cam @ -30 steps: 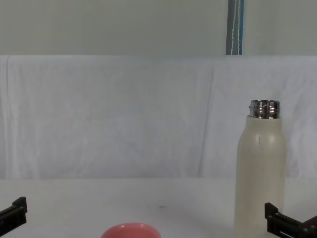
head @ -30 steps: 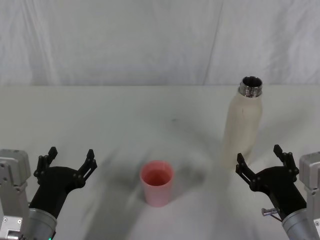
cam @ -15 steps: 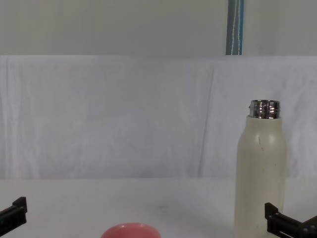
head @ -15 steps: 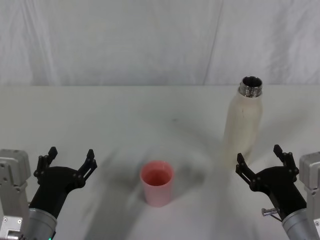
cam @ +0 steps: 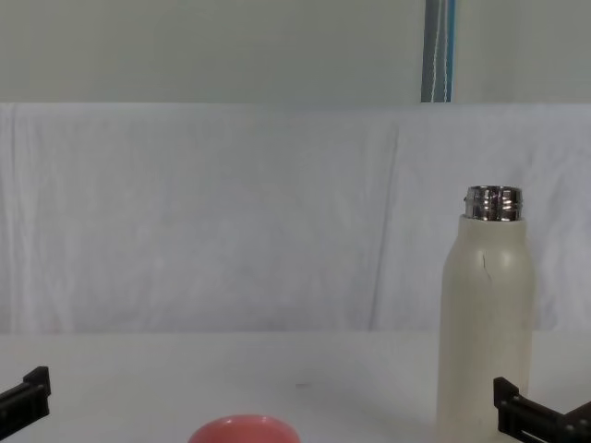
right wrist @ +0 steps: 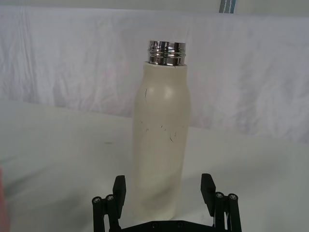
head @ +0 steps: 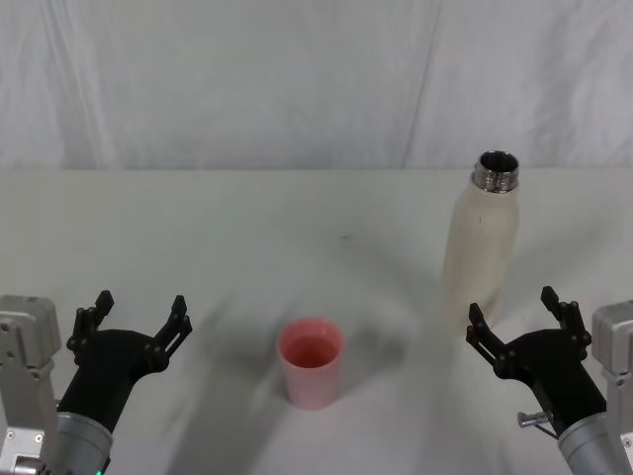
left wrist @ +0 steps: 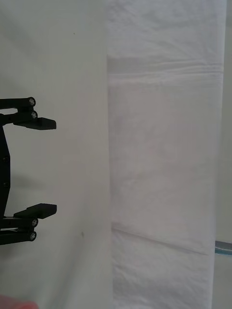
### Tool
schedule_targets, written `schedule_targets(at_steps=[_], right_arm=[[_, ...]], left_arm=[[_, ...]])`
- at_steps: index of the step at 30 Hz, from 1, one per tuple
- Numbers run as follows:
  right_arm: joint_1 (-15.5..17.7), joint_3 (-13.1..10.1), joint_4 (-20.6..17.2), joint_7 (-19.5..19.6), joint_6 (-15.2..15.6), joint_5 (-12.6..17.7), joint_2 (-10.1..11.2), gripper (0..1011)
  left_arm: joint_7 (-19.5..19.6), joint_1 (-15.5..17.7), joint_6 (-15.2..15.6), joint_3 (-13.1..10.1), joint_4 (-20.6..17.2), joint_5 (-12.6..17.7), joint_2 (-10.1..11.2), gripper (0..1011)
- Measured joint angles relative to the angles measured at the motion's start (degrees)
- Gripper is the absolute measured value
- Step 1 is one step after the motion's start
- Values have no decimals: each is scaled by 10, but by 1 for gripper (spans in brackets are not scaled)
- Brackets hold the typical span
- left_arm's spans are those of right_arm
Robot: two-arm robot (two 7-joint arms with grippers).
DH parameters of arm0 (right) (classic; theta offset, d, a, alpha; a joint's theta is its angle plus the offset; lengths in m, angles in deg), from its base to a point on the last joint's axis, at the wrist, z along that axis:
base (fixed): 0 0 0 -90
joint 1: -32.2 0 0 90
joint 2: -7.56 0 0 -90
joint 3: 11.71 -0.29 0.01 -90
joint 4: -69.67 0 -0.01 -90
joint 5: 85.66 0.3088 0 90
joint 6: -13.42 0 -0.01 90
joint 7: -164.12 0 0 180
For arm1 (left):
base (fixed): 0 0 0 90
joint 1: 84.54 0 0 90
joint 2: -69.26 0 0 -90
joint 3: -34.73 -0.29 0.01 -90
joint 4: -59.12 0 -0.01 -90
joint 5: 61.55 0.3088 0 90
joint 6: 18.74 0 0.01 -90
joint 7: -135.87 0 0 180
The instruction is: Grasp the thermos with one hand and pour water into the cup lid.
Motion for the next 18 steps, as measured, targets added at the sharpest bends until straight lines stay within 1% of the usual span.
schedule_targets(at_steps=[18], right_arm=[[0,0,0,0,0,0,0,1001]], left_arm=[[0,0,0,0,0,0,0,1001]])
